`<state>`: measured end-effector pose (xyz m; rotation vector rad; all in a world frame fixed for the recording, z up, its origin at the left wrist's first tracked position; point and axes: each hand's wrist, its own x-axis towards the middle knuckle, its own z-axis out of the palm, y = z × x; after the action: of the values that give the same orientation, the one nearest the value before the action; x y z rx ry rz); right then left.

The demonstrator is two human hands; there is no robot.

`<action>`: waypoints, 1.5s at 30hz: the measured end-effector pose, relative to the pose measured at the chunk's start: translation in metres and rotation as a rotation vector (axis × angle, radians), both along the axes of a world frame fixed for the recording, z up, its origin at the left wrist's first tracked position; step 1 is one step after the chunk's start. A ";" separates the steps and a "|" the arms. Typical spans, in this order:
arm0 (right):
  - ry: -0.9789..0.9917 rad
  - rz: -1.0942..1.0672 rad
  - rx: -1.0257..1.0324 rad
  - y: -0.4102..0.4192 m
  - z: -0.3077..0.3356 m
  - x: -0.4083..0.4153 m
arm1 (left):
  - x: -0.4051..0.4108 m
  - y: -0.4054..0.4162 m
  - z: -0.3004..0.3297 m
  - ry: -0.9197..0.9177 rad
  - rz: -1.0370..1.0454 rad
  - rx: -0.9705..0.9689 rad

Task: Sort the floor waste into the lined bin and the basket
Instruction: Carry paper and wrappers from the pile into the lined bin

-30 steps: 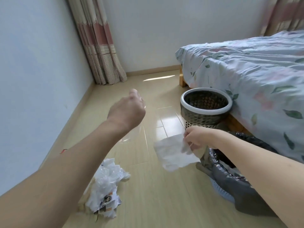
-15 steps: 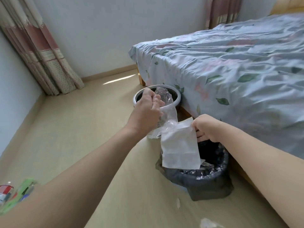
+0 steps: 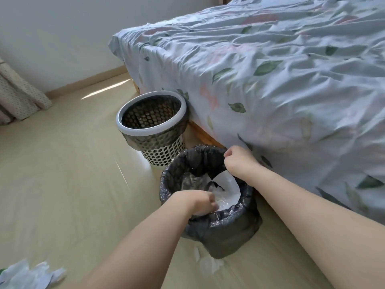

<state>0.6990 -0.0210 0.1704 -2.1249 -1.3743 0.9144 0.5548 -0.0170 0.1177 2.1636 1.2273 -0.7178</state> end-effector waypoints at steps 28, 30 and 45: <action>-0.559 0.781 0.011 -0.142 -0.206 -0.058 | -0.087 -0.095 -0.176 -0.336 0.480 0.143; -0.528 0.741 -0.090 -0.137 -0.216 -0.065 | -0.084 -0.092 -0.183 -0.274 0.345 0.198; 0.104 0.770 -0.652 -0.125 -0.143 -0.092 | -0.148 -0.120 -0.115 -0.653 0.783 0.357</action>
<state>0.6067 -0.1464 0.0275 -1.8787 -2.0930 1.9582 0.4069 -0.1366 0.0023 1.6903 1.6965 0.5212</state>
